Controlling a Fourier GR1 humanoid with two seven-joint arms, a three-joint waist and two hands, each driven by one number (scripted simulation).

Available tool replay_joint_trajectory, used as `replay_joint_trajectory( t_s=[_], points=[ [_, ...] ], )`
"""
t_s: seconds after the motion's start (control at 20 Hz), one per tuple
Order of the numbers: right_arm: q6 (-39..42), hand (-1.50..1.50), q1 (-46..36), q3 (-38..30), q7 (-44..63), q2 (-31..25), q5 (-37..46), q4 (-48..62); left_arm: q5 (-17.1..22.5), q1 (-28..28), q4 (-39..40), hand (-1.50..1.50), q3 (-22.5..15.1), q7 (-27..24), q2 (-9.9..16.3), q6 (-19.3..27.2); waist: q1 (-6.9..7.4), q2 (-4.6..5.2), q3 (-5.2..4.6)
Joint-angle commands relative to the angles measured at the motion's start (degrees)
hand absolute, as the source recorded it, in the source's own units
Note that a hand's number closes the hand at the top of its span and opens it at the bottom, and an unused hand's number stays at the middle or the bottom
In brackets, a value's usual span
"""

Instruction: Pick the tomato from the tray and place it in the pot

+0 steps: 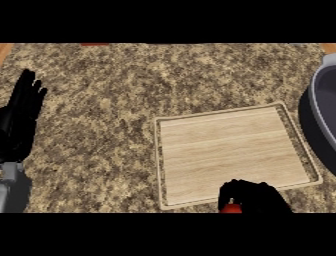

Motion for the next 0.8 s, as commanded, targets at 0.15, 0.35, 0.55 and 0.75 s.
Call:
replay_joint_trajectory(
  t_s=[0.15,0.35,0.55,0.75],
  points=[
    [-10.1,1.5,3.8,-5.3,3.7,3.3,2.8,-18.4,0.3,0.4,-2.0,0.0,0.4,0.7,0.7,-0.5,-0.07,-0.1,0.08],
    [-11.8,1.5,3.9,-9.2,6.7,3.1,5.6,-25.0,1.3,1.4,-1.8,0.0,1.4,-0.7,0.9,-1.5,0.6,0.07,0.03],
    [-10.8,1.5,1.1,-17.5,7.9,2.3,1.7,-26.5,0.7,2.1,0.1,0.0,0.8,-2.8,-0.3,-1.6,0.83,0.33,0.01],
    [-11.1,1.5,-0.7,-27.1,6.6,1.4,-5.1,-24.7,0.8,-1.2,2.6,0.0,1.4,-1.3,0.0,-1.2,0.59,0.45,0.05]
  ],
)
